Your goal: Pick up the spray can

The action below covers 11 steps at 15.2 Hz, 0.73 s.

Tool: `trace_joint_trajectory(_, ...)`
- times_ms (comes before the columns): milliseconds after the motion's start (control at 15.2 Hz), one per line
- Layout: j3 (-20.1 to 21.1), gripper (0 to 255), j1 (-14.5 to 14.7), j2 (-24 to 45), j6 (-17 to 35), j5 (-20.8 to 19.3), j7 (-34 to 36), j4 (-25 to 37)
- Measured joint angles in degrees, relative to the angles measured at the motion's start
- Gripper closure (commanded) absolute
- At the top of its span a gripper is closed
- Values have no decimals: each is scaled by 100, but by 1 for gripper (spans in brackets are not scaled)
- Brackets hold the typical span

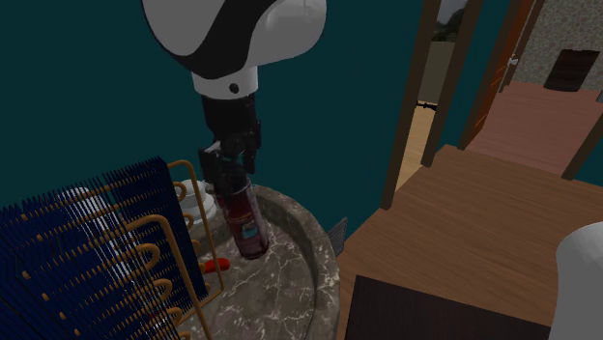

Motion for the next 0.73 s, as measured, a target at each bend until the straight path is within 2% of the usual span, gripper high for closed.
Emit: trace_joint_trajectory(726, 45, 255, 11, -190, -815, -18, 15, 628)
